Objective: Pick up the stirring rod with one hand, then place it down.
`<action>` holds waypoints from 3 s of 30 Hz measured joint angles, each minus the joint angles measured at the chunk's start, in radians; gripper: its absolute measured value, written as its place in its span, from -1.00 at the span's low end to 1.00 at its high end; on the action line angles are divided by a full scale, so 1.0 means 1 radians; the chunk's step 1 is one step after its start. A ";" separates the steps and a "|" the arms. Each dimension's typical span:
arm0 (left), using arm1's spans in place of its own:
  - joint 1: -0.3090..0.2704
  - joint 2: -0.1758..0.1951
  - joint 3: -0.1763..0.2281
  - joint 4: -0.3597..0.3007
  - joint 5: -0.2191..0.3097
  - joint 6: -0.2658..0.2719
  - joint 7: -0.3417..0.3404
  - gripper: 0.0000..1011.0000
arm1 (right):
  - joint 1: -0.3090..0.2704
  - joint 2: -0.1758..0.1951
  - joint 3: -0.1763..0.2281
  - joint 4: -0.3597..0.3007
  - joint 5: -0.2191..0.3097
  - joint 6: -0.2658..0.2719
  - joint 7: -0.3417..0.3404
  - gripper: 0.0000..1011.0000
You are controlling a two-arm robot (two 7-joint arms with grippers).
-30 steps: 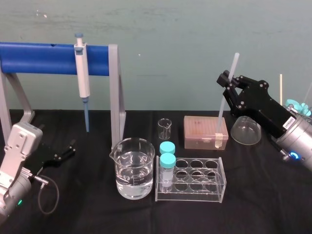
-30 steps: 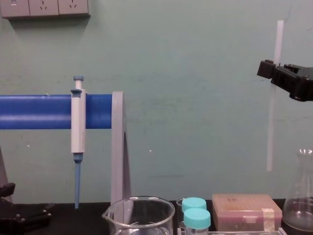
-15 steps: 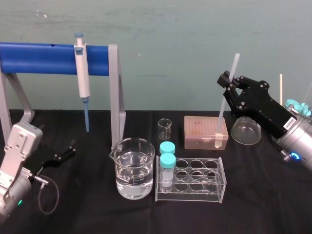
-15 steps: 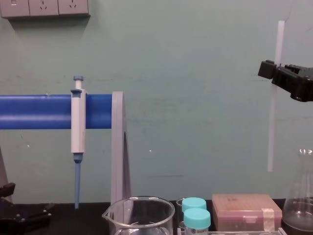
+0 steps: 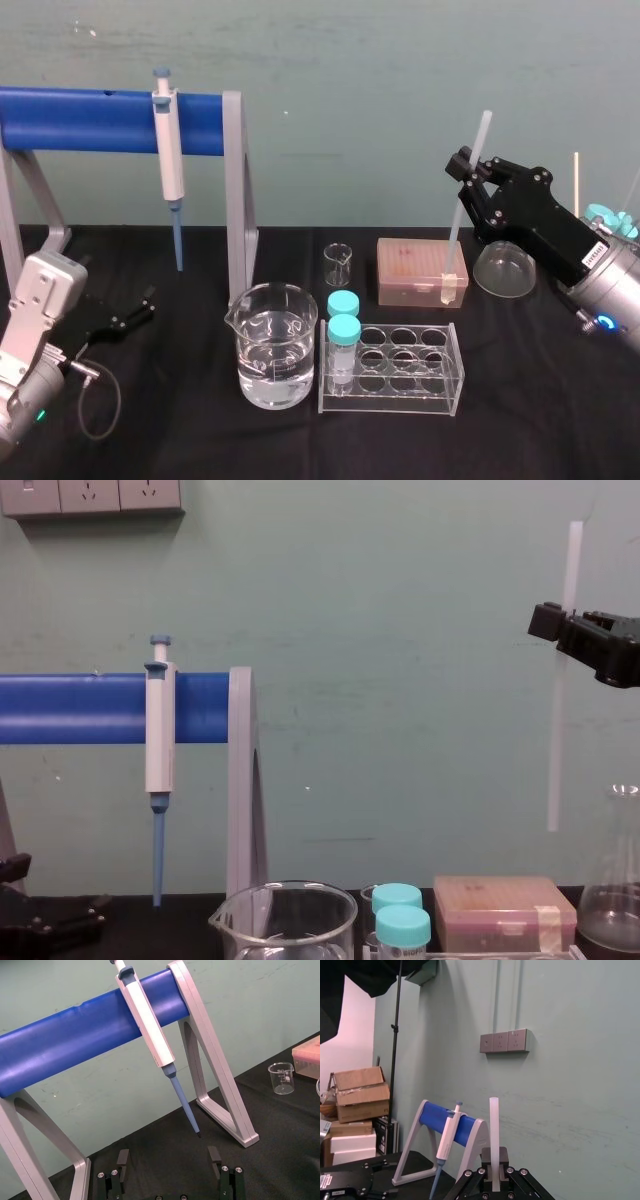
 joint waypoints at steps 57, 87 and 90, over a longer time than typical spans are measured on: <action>0.000 0.000 0.000 0.000 0.000 0.000 0.000 0.98 | 0.003 -0.001 -0.005 0.010 0.004 0.005 0.009 -0.86; 0.000 0.000 0.000 0.000 0.000 0.000 0.000 0.98 | -0.043 0.043 -0.072 0.093 0.064 0.083 0.047 -0.86; 0.000 0.000 0.000 0.000 0.000 0.000 0.000 0.98 | -0.039 0.037 -0.076 0.107 0.059 0.083 0.043 -0.86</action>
